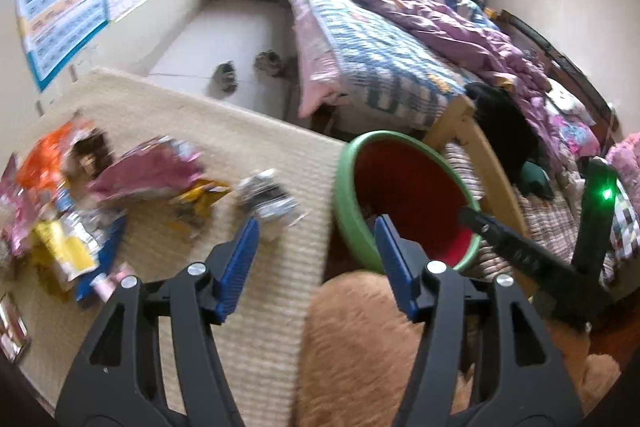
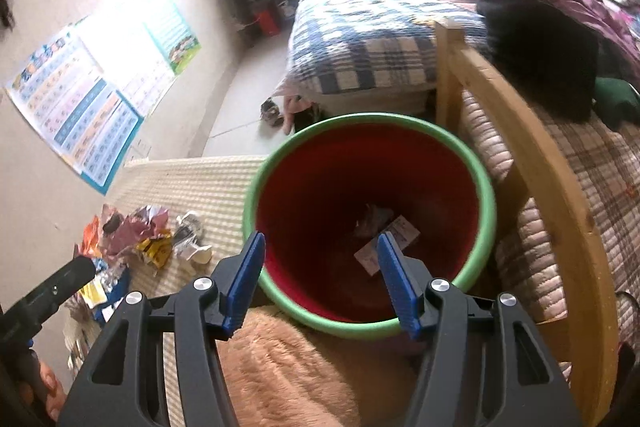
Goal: Collect trash
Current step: 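Grasp the crumpled brown foil wrapper with the left gripper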
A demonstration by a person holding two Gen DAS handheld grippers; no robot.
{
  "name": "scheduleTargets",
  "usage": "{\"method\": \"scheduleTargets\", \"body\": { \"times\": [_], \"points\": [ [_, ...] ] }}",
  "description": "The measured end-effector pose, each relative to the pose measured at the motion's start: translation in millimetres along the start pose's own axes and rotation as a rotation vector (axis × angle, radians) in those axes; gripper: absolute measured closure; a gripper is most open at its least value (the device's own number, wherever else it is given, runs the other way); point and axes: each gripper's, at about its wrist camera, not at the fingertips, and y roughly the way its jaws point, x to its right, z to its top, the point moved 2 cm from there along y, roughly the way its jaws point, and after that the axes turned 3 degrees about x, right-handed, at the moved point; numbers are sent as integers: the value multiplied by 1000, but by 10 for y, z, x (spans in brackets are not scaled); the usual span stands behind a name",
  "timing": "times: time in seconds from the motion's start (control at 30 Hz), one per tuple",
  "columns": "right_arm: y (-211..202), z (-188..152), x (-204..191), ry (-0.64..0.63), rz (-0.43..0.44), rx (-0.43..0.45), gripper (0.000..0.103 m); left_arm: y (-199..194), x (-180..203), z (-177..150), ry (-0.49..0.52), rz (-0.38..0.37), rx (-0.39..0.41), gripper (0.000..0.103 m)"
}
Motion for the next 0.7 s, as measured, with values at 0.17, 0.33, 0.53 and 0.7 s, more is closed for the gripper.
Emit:
{"method": "scheduleTargets", "body": {
  "times": [0.17, 0.33, 0.53, 0.7],
  "points": [
    [112, -81, -222, -50, 30, -46, 46, -148, -451, -128, -61, 96, 11, 43],
    [195, -183, -484, -112, 53, -86, 43, -300, -1114, -245, -192, 201, 21, 43],
    [276, -295, -716, -168, 67, -120, 39, -555, -1898, -381, -273, 375, 45, 43],
    [332, -376, -868, -206, 81, -143, 39, -663, -2682, -508, -345, 535, 5, 43]
  ]
}}
